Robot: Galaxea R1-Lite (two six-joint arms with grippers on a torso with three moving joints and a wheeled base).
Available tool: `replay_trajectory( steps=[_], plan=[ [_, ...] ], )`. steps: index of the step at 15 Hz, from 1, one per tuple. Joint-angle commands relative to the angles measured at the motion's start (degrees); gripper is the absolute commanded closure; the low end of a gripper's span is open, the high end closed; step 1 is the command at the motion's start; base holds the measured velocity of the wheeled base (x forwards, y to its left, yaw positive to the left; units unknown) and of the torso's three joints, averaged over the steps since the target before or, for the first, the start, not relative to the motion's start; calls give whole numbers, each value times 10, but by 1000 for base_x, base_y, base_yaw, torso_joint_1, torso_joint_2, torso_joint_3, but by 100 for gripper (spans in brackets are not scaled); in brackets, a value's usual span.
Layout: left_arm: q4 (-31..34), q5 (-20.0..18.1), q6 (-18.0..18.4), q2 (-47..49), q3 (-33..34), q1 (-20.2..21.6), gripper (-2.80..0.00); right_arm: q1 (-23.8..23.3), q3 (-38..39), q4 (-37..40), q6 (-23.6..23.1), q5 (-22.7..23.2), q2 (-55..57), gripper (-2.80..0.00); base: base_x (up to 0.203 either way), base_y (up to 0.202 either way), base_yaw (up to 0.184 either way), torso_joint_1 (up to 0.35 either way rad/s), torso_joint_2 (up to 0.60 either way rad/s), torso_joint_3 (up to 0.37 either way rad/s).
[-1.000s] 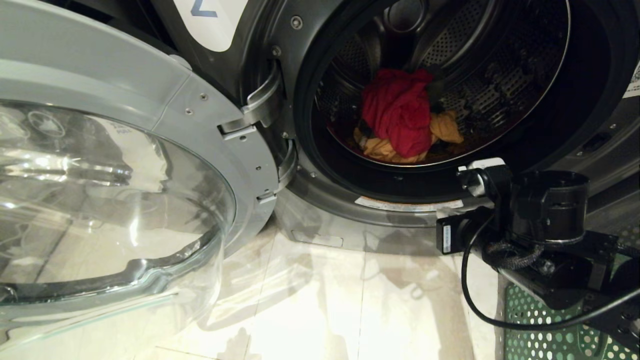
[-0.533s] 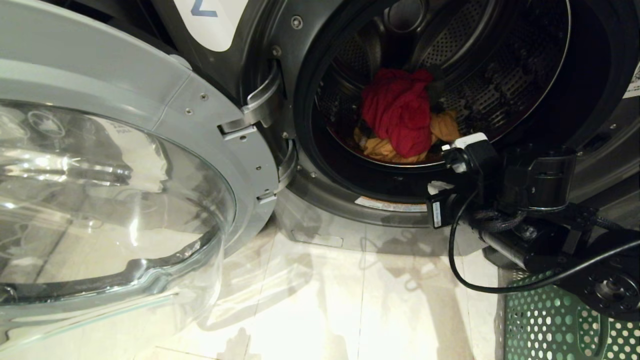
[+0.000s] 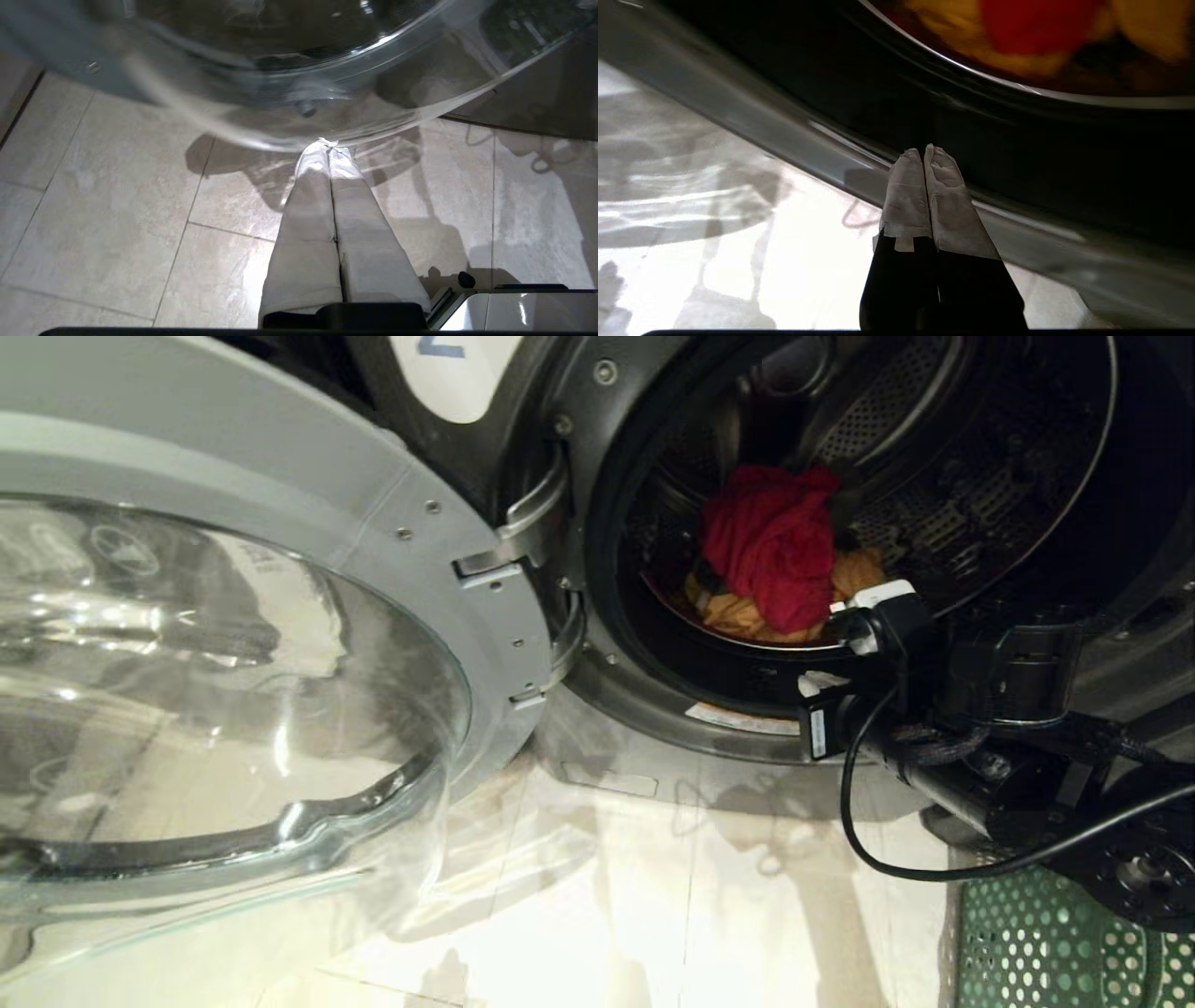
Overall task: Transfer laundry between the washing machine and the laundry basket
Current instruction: Pick a cloth and place it into the basket
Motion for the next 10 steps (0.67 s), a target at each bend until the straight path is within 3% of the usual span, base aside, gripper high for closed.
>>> replay_trajectory(
  steps=[1,6,10],
  plan=[
    [0,1,0,0,4,0,0,-1,1,-3,0,-1,1,0,3,-5,167,11,-1,-1],
    [0,1,-1,0,4,0,0,-61,5,-9,-3,-4,6,0,1,-7,160,3,2,4],
    [0,0,-1,0,4,0,0,-149,6,-23,-31,-7,-6,0,0,-1,19,1,0,1]
  ],
)
